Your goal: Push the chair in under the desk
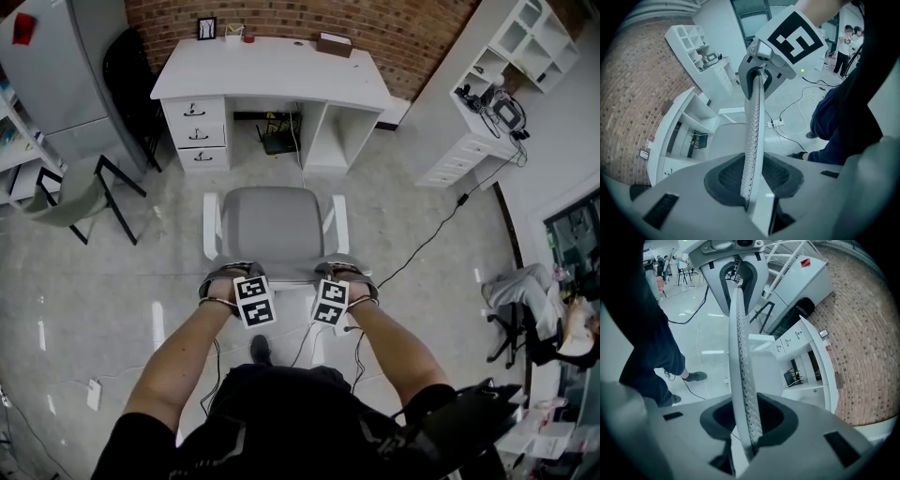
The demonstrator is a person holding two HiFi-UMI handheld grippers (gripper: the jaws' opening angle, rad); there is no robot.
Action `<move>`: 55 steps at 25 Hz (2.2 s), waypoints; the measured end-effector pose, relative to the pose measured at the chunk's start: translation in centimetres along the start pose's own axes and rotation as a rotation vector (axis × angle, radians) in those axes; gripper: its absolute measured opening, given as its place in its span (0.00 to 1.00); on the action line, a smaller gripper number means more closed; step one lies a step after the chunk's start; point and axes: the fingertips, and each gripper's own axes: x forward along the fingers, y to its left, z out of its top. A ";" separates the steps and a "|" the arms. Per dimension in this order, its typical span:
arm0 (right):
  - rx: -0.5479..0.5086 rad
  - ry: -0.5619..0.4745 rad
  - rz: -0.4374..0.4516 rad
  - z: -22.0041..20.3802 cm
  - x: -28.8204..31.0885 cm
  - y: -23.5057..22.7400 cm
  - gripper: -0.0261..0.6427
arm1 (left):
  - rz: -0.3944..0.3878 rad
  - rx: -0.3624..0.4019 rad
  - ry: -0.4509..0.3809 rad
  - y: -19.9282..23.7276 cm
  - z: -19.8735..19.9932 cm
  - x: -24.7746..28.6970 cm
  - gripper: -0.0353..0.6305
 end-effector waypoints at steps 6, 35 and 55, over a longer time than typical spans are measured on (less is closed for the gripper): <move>0.031 0.010 -0.015 0.5 0.6 -1.5 0.18 | 0.007 0.021 0.021 2.1 -0.4 0.4 0.22; -0.019 -0.076 0.037 -0.3 5.8 -12.0 0.15 | -0.025 -0.070 0.102 13.2 0.9 4.6 0.24; -0.129 -0.137 0.026 -1.0 9.1 -20.1 0.12 | 0.031 -0.012 0.182 20.5 2.0 7.7 0.18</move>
